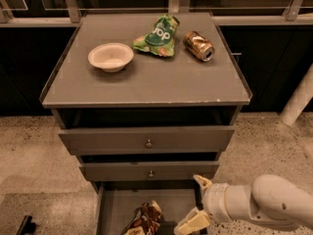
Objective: Pick brown chip bag from bottom drawer and place on counter
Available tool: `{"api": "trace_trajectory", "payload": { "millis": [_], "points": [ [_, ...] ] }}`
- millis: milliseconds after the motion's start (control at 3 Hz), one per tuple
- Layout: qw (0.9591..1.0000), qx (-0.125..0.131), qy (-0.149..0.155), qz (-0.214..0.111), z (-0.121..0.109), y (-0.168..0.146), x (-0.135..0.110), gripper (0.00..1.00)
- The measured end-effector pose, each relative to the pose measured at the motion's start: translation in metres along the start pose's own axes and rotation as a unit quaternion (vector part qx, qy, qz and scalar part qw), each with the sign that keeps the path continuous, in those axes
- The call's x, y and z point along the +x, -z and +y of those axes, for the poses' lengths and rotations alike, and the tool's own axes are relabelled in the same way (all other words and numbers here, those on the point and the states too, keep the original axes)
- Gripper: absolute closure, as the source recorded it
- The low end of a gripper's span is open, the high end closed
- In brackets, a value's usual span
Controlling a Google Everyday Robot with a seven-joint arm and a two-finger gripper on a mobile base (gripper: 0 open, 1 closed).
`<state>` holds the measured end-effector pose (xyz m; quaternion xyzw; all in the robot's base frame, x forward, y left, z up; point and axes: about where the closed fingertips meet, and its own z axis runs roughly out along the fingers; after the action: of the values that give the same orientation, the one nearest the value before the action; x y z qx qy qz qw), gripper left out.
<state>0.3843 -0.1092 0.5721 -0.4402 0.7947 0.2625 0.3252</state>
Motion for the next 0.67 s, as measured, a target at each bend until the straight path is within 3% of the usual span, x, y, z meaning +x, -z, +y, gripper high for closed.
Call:
{"api": "trace_trajectory", "payload": {
  "millis": [667],
  "points": [
    [0.998,-0.063,-0.001,-0.002,0.022,-0.085,0.035,0.0]
  ]
}}
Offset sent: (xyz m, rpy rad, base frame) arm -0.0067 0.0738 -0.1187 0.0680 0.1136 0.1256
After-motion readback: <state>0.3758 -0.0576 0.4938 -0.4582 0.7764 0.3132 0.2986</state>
